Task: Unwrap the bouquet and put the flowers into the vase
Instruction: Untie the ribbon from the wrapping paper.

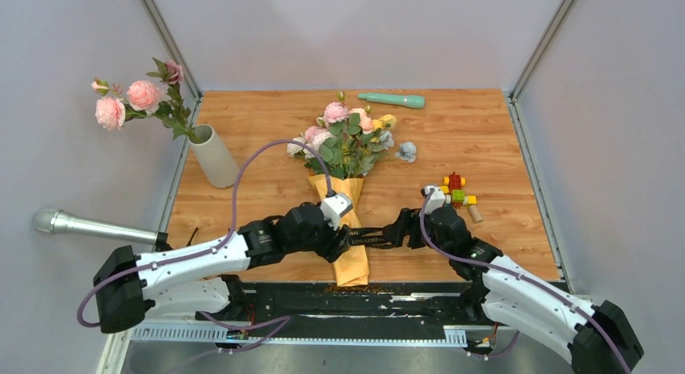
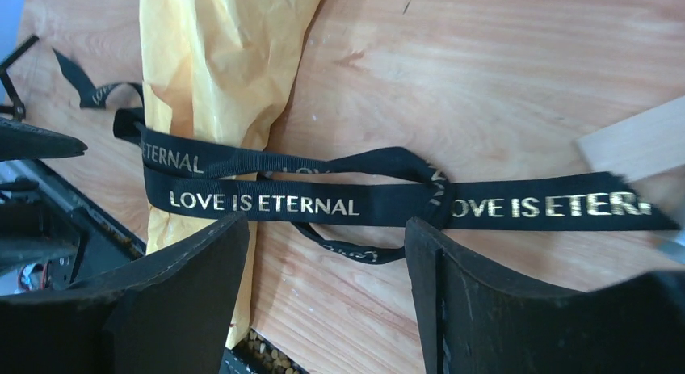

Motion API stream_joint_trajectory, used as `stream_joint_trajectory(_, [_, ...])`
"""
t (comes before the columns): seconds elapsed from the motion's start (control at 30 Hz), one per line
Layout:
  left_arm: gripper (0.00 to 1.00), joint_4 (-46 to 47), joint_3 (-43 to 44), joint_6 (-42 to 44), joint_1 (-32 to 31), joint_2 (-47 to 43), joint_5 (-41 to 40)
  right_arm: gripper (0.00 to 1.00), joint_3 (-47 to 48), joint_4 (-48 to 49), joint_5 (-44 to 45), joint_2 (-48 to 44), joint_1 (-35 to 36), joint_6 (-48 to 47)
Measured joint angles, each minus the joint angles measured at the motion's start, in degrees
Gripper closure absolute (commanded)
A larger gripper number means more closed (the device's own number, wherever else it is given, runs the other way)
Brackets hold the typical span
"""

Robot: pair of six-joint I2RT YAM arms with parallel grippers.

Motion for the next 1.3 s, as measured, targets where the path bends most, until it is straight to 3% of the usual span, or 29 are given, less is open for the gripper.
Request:
stream_joint_trajectory(0.17, [0.31,1.97,3.26,2.8,-5.99,6.86,-3.02,0.23,0.17,5.07,-4.02,8.96,2.27,0.26])
stream_joint_trajectory(0.43, [0.29,1.68,8.41,6.71,-13.09,16.04,-14.84,0.16,4.72,12.31,-8.11,18.47,3.76,-4.85])
stream_joint_trajectory(0.8, [0.25,2.99,8.5,8.33,-14.34,19.89,-21.64,0.16,8.79,17.18,-11.37,27.69,3.76,-9.86])
stream_joint_trajectory(1.03, [0.5,3.72,8.5,8.31,-14.34,21.46,-23.41,0.26,8.79,19.5,-15.19,31.71,3.76,-10.27])
stream_joint_trajectory(1.3, [0.68,4.28,7.98,8.28,-14.34,21.59,-24.61,0.53,8.79,20.24,-16.02,32.11,3.76,-9.99])
